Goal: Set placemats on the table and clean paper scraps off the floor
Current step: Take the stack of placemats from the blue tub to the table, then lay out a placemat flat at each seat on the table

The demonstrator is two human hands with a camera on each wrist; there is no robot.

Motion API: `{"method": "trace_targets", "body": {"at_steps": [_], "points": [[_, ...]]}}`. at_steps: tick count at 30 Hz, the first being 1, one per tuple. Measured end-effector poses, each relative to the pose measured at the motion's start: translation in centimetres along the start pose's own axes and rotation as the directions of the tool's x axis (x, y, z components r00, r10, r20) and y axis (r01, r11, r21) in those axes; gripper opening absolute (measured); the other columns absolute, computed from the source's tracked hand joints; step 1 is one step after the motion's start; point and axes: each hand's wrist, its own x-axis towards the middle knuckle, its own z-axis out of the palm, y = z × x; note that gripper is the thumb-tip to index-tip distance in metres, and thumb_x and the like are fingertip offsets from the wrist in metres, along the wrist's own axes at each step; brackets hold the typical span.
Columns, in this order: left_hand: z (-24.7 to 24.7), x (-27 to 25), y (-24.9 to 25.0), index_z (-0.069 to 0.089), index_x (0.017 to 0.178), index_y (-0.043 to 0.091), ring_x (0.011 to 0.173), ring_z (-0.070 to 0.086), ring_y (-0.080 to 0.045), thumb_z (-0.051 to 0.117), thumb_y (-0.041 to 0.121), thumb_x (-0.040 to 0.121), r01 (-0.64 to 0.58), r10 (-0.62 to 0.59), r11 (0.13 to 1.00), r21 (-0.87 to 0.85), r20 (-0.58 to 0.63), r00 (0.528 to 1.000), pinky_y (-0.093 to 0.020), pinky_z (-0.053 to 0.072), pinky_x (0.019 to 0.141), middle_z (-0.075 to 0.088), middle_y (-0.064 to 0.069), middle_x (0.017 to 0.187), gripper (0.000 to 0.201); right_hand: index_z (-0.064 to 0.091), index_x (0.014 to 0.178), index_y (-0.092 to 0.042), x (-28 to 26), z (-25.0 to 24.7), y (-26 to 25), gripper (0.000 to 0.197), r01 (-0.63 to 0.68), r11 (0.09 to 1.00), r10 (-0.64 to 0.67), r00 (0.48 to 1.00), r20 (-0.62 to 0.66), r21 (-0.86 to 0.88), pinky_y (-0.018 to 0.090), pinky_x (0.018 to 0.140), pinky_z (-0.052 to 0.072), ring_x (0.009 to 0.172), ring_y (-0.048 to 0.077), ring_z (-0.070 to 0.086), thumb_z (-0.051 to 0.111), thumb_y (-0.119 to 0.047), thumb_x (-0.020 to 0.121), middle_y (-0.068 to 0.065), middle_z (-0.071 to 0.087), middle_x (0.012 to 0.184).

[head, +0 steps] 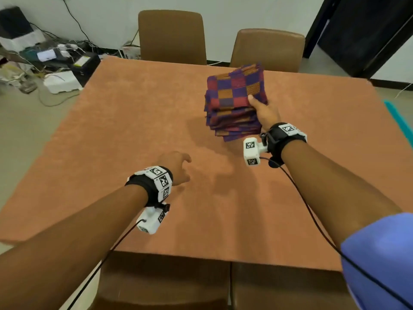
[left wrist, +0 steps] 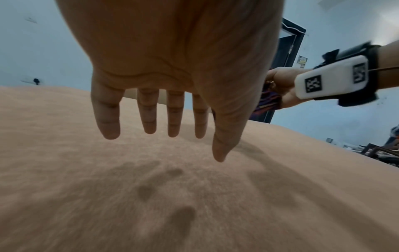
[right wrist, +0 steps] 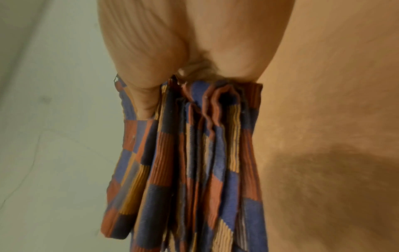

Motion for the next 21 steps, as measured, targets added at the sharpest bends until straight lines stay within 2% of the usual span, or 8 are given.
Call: {"method": "trace_targets", "body": {"at_steps": [3, 5, 7, 9, 11, 13, 18, 21], "points": [[0.6, 2.8, -1.0, 0.054, 0.13, 0.031, 0.117, 0.054, -0.028, 0.071, 0.037, 0.075, -0.028, 0.027, 0.999, 0.021, 0.042, 0.999, -0.038, 0.047, 0.097, 0.054, -0.002, 0.131, 0.057, 0.063, 0.121, -0.011, 4.1, 0.6, 2.2, 0.048, -0.03, 0.999, 0.03, 0.999, -0.026, -0.024, 0.04, 0.081, 0.058, 0.097, 0.023, 0.071, 0.074, -0.033, 0.08, 0.004, 0.072, 0.11], [0.7, 3.7, -1.5, 0.055, 0.129, 0.031, 0.115, 0.054, -0.028, 0.073, 0.036, 0.073, -0.027, 0.026, 0.999, 0.017, 0.065, 0.998, -0.038, 0.047, 0.096, 0.053, -0.001, 0.128, 0.059, 0.06, 0.119, -0.007, 5.1, 0.1, 3.9, 0.044, -0.073, 0.957, 0.051, 0.995, -0.084, -0.28, 0.043, 0.092, 0.054, 0.104, 0.027, 0.066, 0.072, -0.027, 0.082, 0.007, 0.069, 0.113], [0.8, 4.5, -2.2, 0.055, 0.127, 0.031, 0.113, 0.054, -0.028, 0.075, 0.037, 0.069, -0.026, 0.025, 1.0, 0.015, 0.082, 0.996, -0.04, 0.048, 0.094, 0.052, -0.001, 0.125, 0.061, 0.054, 0.124, -0.007, 5.3, -0.5, 5.6, 0.052, -0.124, 0.795, 0.014, 0.982, -0.186, -0.593, 0.041, 0.097, 0.049, 0.112, 0.031, 0.06, 0.072, -0.027, 0.08, 0.013, 0.063, 0.123], [1.2, 4.9, -2.7, 0.056, 0.126, 0.031, 0.11, 0.053, -0.028, 0.077, 0.036, 0.066, -0.02, 0.018, 1.0, 0.022, 0.075, 0.997, -0.04, 0.049, 0.093, 0.049, 0.0, 0.12, 0.063, 0.046, 0.132, -0.009, 5.1, -0.9, 6.4, 0.065, -0.048, 0.621, -0.174, 0.965, -0.198, -0.782, 0.045, 0.101, 0.044, 0.12, 0.037, 0.052, 0.07, -0.031, 0.076, 0.017, 0.053, 0.131], [1.5, 5.1, -2.9, 0.056, 0.125, 0.032, 0.11, 0.051, -0.027, 0.078, 0.033, 0.064, -0.02, 0.018, 0.999, 0.033, 0.062, 0.998, -0.039, 0.049, 0.092, 0.047, 0.002, 0.119, 0.064, 0.039, 0.14, -0.014, 5.0, -0.6, 6.7, 0.073, 0.128, 0.487, -0.376, 0.924, -0.076, -0.864, 0.047, 0.103, 0.041, 0.125, 0.037, 0.043, 0.066, -0.029, 0.073, 0.015, 0.045, 0.138], [1.5, 5.2, -3.0, 0.056, 0.124, 0.034, 0.112, 0.049, -0.028, 0.082, 0.032, 0.063, -0.016, 0.013, 0.999, 0.044, 0.056, 0.998, -0.04, 0.049, 0.093, 0.046, 0.002, 0.122, 0.066, 0.041, 0.14, -0.021, 5.3, 0.5, 6.1, 0.075, 0.25, 0.329, -0.442, 0.893, 0.085, -0.911, 0.048, 0.102, 0.041, 0.128, 0.035, 0.04, 0.06, -0.029, 0.069, 0.011, 0.042, 0.143], [1.5, 5.3, -2.6, 0.058, 0.123, 0.03, 0.116, 0.047, -0.029, 0.088, 0.033, 0.06, -0.005, 0.004, 1.0, 0.025, 0.051, 0.999, -0.042, 0.049, 0.094, 0.048, 0.0, 0.122, 0.069, 0.045, 0.142, -0.028, 6.6, 2.2, 4.8, 0.056, 0.326, 0.197, -0.149, 0.942, 0.301, -0.924, 0.054, 0.116, 0.02, 0.134, 0.028, 0.044, 0.053, -0.04, 0.087, 0.001, 0.049, 0.146], [1.4, 5.4, -2.6, 0.06, 0.122, 0.028, 0.115, 0.048, -0.029, 0.089, 0.032, 0.059, -0.013, 0.012, 1.0, 0.025, 0.038, 0.999, -0.042, 0.048, 0.094, 0.049, -0.001, 0.12, 0.069, 0.044, 0.143, -0.03, 7.3, 2.1, 4.6, 0.054, 0.334, 0.139, -0.097, 0.941, 0.323, -0.932, 0.051, 0.114, 0.028, 0.133, 0.029, 0.045, 0.052, -0.043, 0.092, 0.003, 0.049, 0.146]]}}
